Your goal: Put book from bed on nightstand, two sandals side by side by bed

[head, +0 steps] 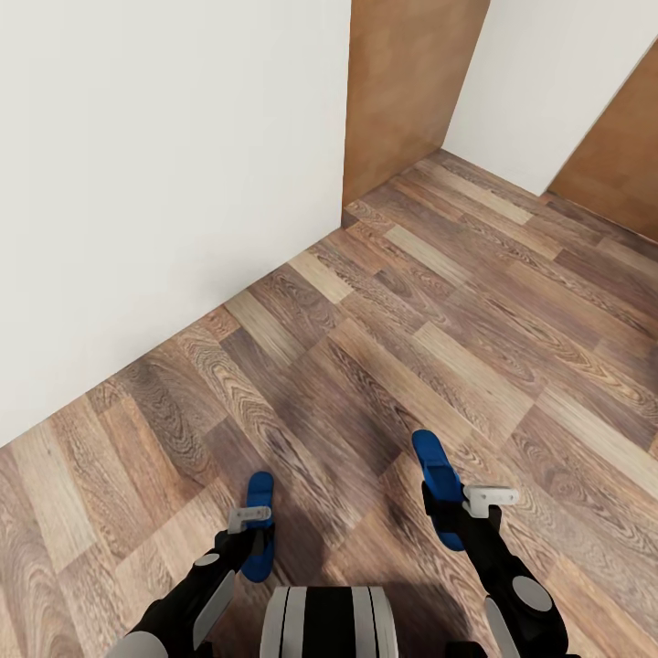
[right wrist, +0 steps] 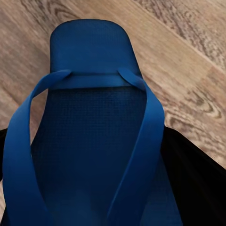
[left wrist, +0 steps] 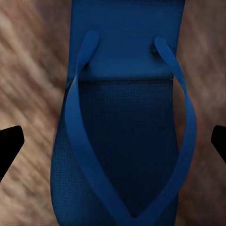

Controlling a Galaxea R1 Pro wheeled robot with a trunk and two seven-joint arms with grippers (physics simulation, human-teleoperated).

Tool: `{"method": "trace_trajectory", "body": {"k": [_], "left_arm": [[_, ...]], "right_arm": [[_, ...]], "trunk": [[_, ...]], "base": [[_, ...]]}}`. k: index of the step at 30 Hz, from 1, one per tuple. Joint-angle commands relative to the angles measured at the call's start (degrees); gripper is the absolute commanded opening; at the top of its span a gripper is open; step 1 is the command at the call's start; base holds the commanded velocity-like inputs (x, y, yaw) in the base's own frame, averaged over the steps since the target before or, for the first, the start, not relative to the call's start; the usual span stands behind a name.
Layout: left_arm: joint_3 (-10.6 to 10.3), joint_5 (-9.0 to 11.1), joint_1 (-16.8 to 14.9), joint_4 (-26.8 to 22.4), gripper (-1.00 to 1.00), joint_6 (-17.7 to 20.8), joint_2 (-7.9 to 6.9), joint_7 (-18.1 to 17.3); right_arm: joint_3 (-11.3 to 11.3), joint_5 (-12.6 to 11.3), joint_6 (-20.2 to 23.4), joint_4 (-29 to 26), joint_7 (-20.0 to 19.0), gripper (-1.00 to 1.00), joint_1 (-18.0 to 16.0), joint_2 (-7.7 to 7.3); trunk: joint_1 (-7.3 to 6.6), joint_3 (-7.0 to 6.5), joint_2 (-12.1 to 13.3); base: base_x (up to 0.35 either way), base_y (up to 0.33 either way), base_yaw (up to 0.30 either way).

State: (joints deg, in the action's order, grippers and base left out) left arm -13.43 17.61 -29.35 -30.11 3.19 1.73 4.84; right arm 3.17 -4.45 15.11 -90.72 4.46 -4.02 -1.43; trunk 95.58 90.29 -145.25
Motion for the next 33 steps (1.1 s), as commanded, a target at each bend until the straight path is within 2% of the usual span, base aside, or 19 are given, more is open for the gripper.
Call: {"method": "trace_trajectory", "body": {"k": [1, 17, 21, 33], "left_arm": [[-0.4, 0.6, 0.0, -0.1, 1.00, 0.2, -0.06, 0.5], [-0.5, 0.6, 0.0, -1.0, 1.00, 0.2, 0.08, 0.4], [-0.5, 0.6, 0.0, -1.0, 1.00, 0.2, 0.05, 0.4], [-0.5, 0.6, 0.0, -1.3, 1.00, 0.2, -0.11, 0.4]], "right_arm": [[0.2, -0.5, 0.3, -0.1, 0.5, -1.00, 0.0, -0.06], [0.1, -0.5, 0.3, -0.1, 0.5, -1.00, 0.0, -0.06], [0.1, -0.5, 0.3, -0.1, 0.5, -1.00, 0.0, -0.06], [0.2, -0.5, 0.3, -0.1, 0.5, -1.00, 0.0, -0.06]], "trunk": [[-0.01, 0.03, 0.0], [-0.01, 0.03, 0.0], [0.09, 0.92, -0.1], [0.09, 0.92, -0.1]], "base": [[0.000, 0.000, 0.000], [0.000, 0.000, 0.000], [0.000, 0.000, 0.000], [0.000, 0.000, 0.000]]}}
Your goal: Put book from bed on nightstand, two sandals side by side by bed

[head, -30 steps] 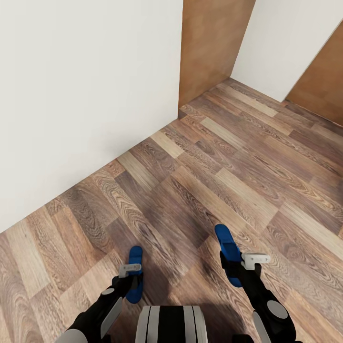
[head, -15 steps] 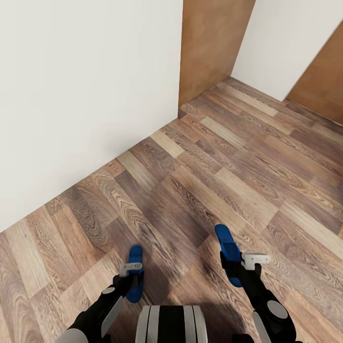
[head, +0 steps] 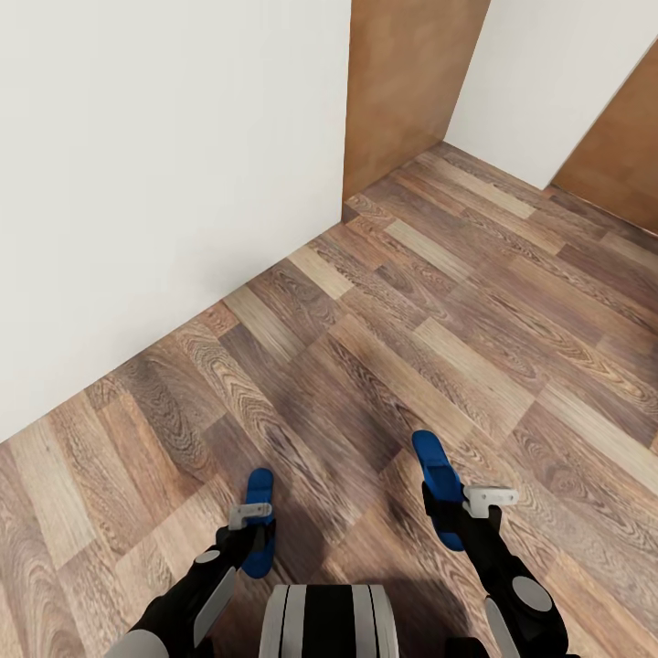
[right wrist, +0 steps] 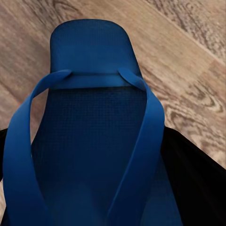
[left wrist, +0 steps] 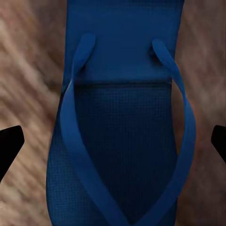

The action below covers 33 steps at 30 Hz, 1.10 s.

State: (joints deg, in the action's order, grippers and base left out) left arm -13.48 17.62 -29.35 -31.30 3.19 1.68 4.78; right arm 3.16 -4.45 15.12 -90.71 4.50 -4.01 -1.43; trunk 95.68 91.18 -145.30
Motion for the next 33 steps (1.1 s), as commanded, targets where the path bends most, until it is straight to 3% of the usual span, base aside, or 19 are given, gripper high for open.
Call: {"method": "trace_trajectory", "body": {"k": [1, 6, 33], "left_arm": [[-0.4, 0.6, 0.0, -0.1, 1.00, 0.2, -0.07, 0.5], [-0.4, 0.6, 0.0, -0.2, 1.00, 0.2, -0.09, 0.5], [-0.4, 0.6, 0.0, -1.2, 1.00, 0.2, -0.18, 0.5]], "right_arm": [[0.2, -0.5, 0.3, -0.1, 0.5, -1.00, 0.0, -0.06], [0.2, -0.5, 0.3, -0.1, 0.5, -1.00, 0.0, -0.01], [0.2, -0.5, 0.3, -0.1, 0.5, -1.00, 0.0, -0.01]], "trunk": [[-0.01, 0.03, 0.0], [0.12, 1.14, -0.1], [0.12, 1.14, -0.1]], "base": [[0.000, 0.000, 0.000], [0.000, 0.000, 0.000], [0.000, 0.000, 0.000]]}}
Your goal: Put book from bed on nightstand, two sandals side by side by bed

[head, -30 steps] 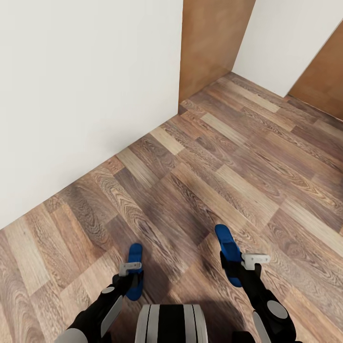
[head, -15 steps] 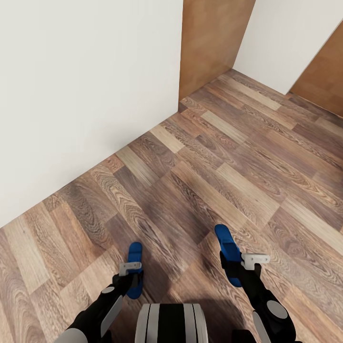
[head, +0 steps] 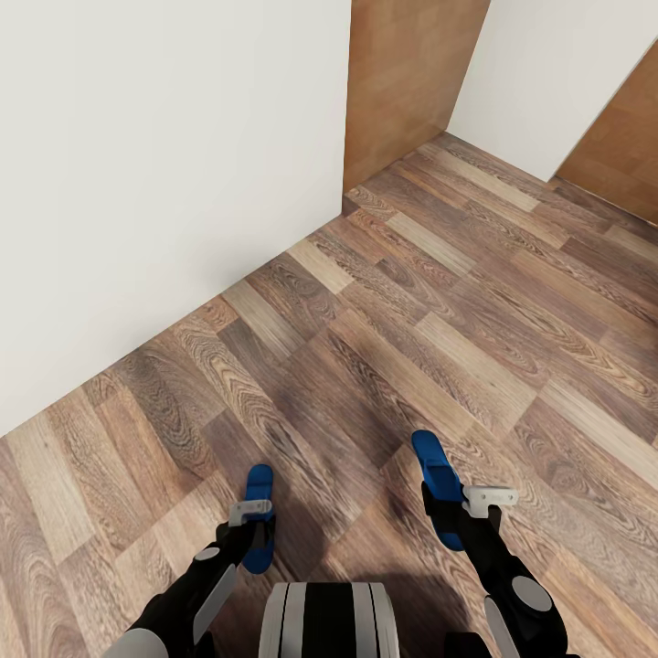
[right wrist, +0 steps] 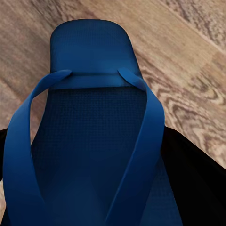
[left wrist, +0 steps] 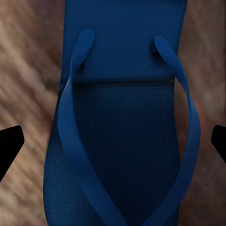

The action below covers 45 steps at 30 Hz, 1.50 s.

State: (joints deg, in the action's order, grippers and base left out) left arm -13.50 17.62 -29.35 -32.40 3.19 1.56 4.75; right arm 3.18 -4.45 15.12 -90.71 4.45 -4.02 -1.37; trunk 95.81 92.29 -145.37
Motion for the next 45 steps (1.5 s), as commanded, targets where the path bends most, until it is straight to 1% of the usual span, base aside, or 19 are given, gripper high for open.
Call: {"method": "trace_trajectory", "body": {"k": [1, 2, 6, 20, 26, 45], "left_arm": [[-0.4, 0.6, 0.0, -0.1, 1.00, 0.2, -0.06, 0.5], [-0.4, 0.6, 0.0, -0.1, 1.00, 0.2, -0.04, 0.5], [-0.4, 0.6, 0.0, -0.2, 1.00, 0.2, -0.11, 0.5], [-0.4, 0.6, 0.0, -0.2, 1.00, 0.2, -0.15, 0.5], [-0.4, 0.6, 0.0, -0.2, 1.00, -0.2, -0.15, 0.5], [-0.4, 0.6, 0.0, -0.2, 1.00, -0.5, -0.15, 0.5]], "right_arm": [[0.2, -0.5, 0.3, -0.1, 0.5, -1.00, 0.0, -0.06], [0.2, -0.5, 0.3, -0.1, 0.5, -1.00, 0.0, -0.08], [0.1, -0.5, 0.3, -0.1, 0.5, -1.00, 0.0, -0.06], [0.2, -0.5, 0.3, -0.1, 0.5, -1.00, 0.0, -0.04], [0.2, -0.5, 0.3, -0.1, 0.5, -1.00, 0.0, -0.04], [0.2, -0.5, 0.3, -0.1, 0.5, -1.00, 0.0, -0.03]], "trunk": [[-0.01, 0.03, 0.0], [-0.01, 0.03, 0.0], [0.09, 0.92, -0.1], [0.09, 0.92, -0.1], [0.25, 2.25, -0.1], [0.25, 2.25, -0.1]], "base": [[0.000, 0.000, 0.000], [0.000, 0.000, 0.000], [0.000, 0.000, 0.000], [0.000, 0.000, 0.000], [0.000, 0.000, 0.000], [0.000, 0.000, 0.000]]}}
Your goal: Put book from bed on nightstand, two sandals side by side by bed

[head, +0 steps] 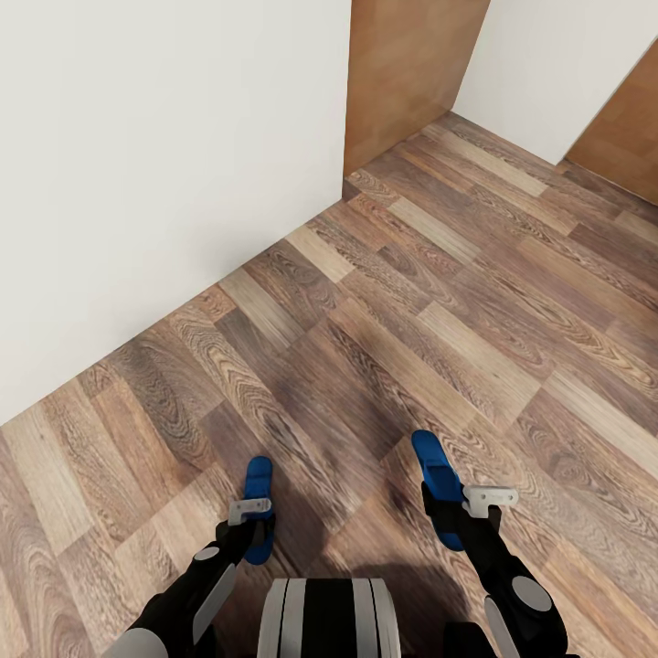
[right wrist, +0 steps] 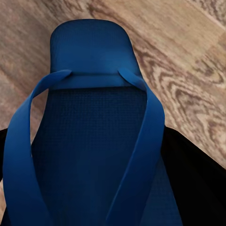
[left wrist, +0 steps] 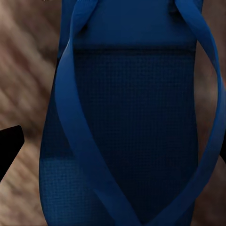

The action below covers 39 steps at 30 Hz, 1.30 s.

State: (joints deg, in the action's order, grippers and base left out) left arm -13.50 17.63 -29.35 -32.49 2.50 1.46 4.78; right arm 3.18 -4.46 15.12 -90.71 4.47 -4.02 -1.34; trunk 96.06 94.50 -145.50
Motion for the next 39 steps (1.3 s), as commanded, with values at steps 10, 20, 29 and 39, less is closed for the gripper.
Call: {"method": "trace_trajectory", "body": {"k": [10, 20, 29, 39], "left_arm": [[-0.4, 0.6, 0.0, -0.1, -1.00, 0.1, -0.06, 0.5], [-0.4, 0.6, 0.0, -0.2, -1.00, 0.3, -0.04, 0.4], [-0.4, 0.6, -0.1, -1.8, -1.00, 2.6, 0.04, 0.4], [-0.4, 0.6, -0.1, -2.6, -1.00, 3.5, -0.05, 0.4]], "right_arm": [[0.2, -0.5, 0.3, -0.1, 0.5, -1.00, 0.0, -0.06], [0.2, -0.5, 0.3, -0.1, 0.5, -1.00, 0.0, -0.12], [0.2, -0.5, 0.3, -0.1, 0.5, -1.00, 0.0, -0.15], [0.2, -0.5, 0.3, -0.1, 0.5, -1.00, 0.0, -0.15]], "trunk": [[-0.01, 0.03, 0.0], [-0.01, 0.03, 0.0], [-0.14, -1.08, 0.1], [-0.40, -3.29, 0.2]], "base": [[0.000, 0.000, 0.000], [0.000, 0.000, 0.000], [0.000, 0.000, 0.000], [0.000, 0.000, 0.000]]}}
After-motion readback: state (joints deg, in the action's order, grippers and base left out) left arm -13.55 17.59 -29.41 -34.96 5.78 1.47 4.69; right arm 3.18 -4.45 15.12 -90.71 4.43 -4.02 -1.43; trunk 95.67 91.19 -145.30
